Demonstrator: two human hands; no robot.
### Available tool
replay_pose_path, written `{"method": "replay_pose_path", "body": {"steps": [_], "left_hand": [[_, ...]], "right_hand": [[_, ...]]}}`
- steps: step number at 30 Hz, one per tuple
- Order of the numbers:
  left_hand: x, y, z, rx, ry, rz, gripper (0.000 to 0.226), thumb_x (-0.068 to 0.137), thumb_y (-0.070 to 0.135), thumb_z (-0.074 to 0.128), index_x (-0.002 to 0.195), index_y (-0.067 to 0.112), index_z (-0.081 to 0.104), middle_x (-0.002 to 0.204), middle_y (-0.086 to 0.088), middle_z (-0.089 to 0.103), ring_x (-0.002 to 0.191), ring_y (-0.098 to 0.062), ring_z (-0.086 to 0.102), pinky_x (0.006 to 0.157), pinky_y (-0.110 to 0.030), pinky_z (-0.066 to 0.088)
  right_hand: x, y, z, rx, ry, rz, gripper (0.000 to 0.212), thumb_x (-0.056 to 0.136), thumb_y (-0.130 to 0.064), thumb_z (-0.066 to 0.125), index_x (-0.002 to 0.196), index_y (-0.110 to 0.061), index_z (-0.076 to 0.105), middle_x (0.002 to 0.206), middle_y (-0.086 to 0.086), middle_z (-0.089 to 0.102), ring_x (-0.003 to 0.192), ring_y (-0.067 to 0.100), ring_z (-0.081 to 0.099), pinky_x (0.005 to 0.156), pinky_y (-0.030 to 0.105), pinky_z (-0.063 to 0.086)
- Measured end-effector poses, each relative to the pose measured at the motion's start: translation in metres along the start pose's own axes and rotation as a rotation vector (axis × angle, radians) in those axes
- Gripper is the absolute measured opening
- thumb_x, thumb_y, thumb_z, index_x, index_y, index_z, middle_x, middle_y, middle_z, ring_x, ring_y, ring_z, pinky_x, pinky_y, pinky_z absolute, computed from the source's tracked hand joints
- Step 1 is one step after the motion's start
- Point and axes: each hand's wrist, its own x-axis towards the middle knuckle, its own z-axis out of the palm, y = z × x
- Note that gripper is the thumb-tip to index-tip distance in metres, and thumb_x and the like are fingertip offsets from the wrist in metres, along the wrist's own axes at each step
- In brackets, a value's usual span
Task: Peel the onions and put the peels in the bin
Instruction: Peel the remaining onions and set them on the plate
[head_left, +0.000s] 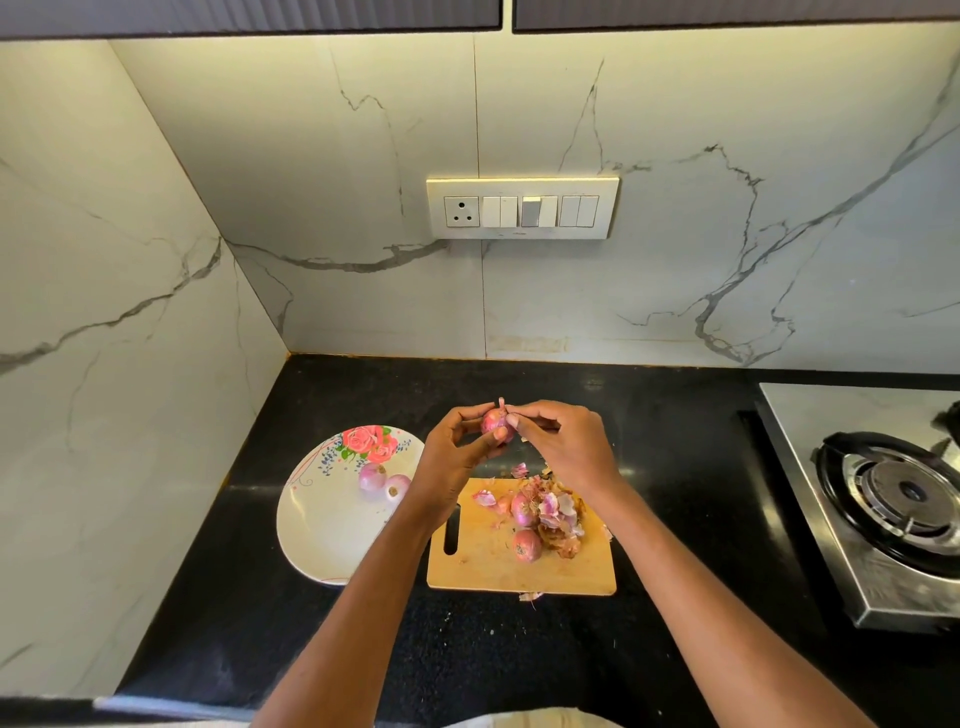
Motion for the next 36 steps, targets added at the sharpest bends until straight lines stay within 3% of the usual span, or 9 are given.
{"method": "replay_pose_path", "body": {"steps": [9, 20, 31, 36], "left_hand": [[-0.0019, -0.0071, -0.0015, 0.013, -0.01, -0.023, 0.043, 0.086, 0.025, 0.075, 0.128, 0.018, 0.063, 0.125, -0.005, 0.069, 0.117, -0.023, 0.067, 0.102, -0.045, 0.055], [-0.0068, -0.0037, -0.0031, -0.043, -0.05, -0.038, 0.044, 0.085, 0.025, 0.073, 0.127, 0.019, 0.063, 0.126, -0.006, 0.069, 0.116, -0.022, 0.068, 0.099, -0.037, 0.057], [-0.0032, -0.0026, -0.0019, 0.052, -0.03, -0.019, 0.045, 0.082, 0.032, 0.076, 0.125, 0.024, 0.065, 0.124, 0.0, 0.07, 0.119, -0.021, 0.065, 0.106, -0.048, 0.052], [-0.0053, -0.0055, -0.0026, 0.053, -0.05, -0.021, 0.037, 0.089, 0.019, 0.073, 0.124, 0.024, 0.064, 0.126, 0.0, 0.068, 0.121, -0.019, 0.063, 0.104, -0.041, 0.053]], "right_hand": [[-0.0048, 0.0028, 0.0009, 0.022, -0.006, 0.015, 0.018, 0.092, -0.024, 0.073, 0.109, -0.024, 0.079, 0.095, -0.018, 0.073, 0.093, -0.003, 0.067, 0.076, 0.008, 0.051], [-0.0039, 0.0038, -0.0017, 0.044, -0.036, 0.042, 0.018, 0.095, -0.024, 0.07, 0.11, -0.026, 0.077, 0.1, -0.016, 0.073, 0.097, -0.004, 0.065, 0.078, 0.007, 0.05], [-0.0024, 0.0018, -0.0045, 0.045, -0.034, 0.055, 0.015, 0.091, -0.025, 0.075, 0.105, -0.022, 0.079, 0.094, -0.013, 0.075, 0.091, -0.002, 0.067, 0.075, 0.009, 0.051], [-0.0044, 0.0023, -0.0044, 0.084, -0.026, 0.084, 0.011, 0.091, -0.02, 0.074, 0.101, -0.023, 0.078, 0.091, -0.015, 0.073, 0.09, -0.004, 0.066, 0.074, 0.007, 0.05]]}}
